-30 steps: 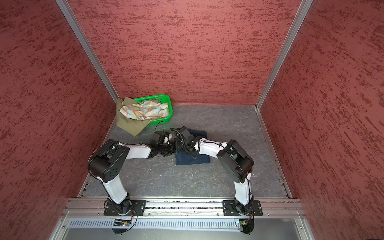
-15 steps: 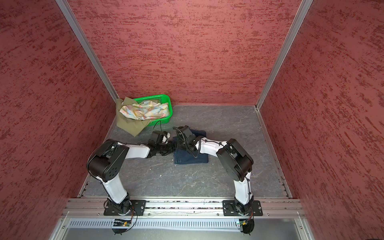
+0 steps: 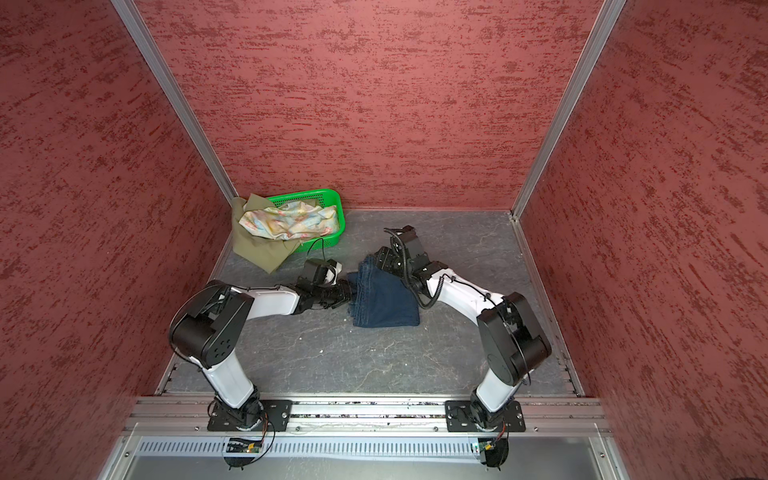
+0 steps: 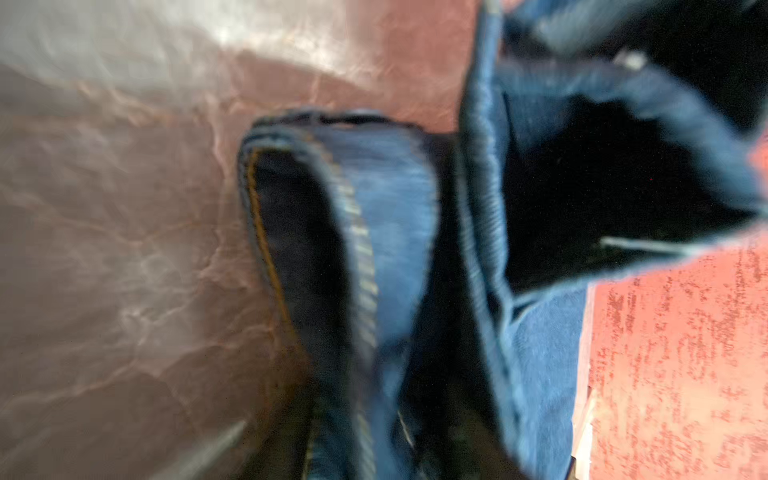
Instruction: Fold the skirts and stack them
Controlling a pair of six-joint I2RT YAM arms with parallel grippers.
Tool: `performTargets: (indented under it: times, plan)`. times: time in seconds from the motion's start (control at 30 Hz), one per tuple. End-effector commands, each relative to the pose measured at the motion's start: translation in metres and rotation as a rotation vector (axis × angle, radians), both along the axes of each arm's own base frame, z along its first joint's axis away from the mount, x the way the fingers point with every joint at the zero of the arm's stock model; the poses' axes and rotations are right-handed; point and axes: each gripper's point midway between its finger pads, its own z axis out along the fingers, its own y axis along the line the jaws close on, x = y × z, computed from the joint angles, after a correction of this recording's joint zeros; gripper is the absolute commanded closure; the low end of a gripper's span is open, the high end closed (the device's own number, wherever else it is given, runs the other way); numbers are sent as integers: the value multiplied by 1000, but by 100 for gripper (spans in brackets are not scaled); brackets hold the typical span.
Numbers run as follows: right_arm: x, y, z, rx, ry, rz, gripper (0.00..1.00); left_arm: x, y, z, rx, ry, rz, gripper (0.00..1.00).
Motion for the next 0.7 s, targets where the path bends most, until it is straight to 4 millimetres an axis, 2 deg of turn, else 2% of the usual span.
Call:
performTargets:
  times: [0.0,0.07,0.17,0.27,0.33,0.47,0.67]
  plan:
    - [0,-38,-2,-98,-26,-71,27,2,22,12,136,-48,17,24]
    - [-1,-56,-5,-134,-29,-95,26,10,34,29,207,-114,50,20]
    - [-2,-69,-9,-144,-35,-99,26,20,44,52,279,-203,78,19]
    - [-2,-76,-11,-144,-42,-98,26,25,45,64,318,-245,71,20]
    - [-1,-77,-11,-166,-44,-90,26,27,42,64,318,-242,47,22]
    - [-1,-65,-16,-207,-27,-60,27,23,39,47,314,-183,27,28]
    - [-15,-16,-32,-286,7,20,26,11,38,22,273,-109,10,34]
